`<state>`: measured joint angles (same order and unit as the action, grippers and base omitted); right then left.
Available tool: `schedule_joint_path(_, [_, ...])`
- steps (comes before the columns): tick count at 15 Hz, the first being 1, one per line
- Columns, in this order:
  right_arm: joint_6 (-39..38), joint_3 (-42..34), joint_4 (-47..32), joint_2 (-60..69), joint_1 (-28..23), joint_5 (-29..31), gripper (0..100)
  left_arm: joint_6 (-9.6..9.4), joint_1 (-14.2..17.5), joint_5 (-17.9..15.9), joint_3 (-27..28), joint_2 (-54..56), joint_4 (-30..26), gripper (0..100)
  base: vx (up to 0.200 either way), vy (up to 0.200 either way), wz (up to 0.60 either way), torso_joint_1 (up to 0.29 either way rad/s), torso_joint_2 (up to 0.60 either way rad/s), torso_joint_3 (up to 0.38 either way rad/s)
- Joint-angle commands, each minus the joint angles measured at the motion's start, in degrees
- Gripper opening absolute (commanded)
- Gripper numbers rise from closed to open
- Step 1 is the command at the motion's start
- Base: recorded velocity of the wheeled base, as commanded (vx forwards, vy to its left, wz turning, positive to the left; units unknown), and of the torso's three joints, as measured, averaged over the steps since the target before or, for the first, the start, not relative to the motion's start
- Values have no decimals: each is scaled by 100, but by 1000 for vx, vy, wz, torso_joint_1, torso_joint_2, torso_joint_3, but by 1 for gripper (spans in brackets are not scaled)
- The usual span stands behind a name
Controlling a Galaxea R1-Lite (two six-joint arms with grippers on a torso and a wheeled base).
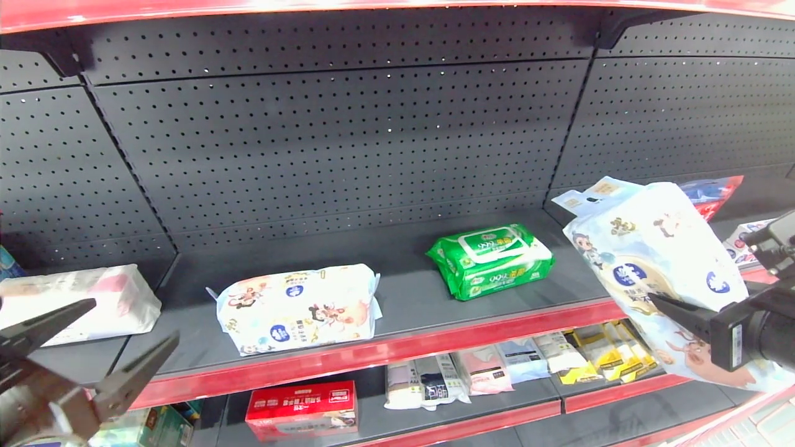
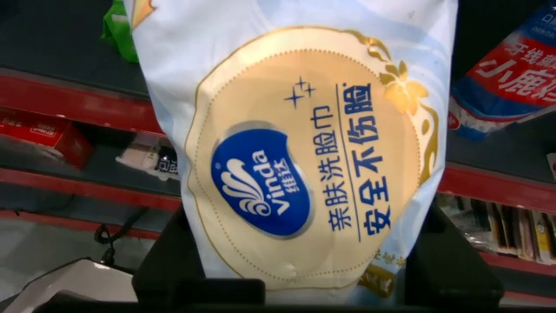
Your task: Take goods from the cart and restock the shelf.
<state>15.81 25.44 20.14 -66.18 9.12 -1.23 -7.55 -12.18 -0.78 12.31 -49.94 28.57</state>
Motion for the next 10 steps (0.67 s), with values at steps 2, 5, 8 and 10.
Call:
schedule_joint_path(2, [-17,-4,8,53,-42,9,0,139,31,271,-124,1716,-898,100,0,0,0,0,0,0])
schedule_joint_path(5, [-17,-48,8,79,-42,26,0,95,110,966,-106,2173,-1495,100,0,0,0,0,0,0])
schedule_joint_path(8, [-34,5,8,114,-68,44,0,60,321,1704,-18,2041,-1504,100,0,0,0,0,0,0])
schedule_joint_path(10, [-52,-48,8,176,-130,53,0,-19,436,2170,43,2024,-1504,100,0,0,0,0,0,0])
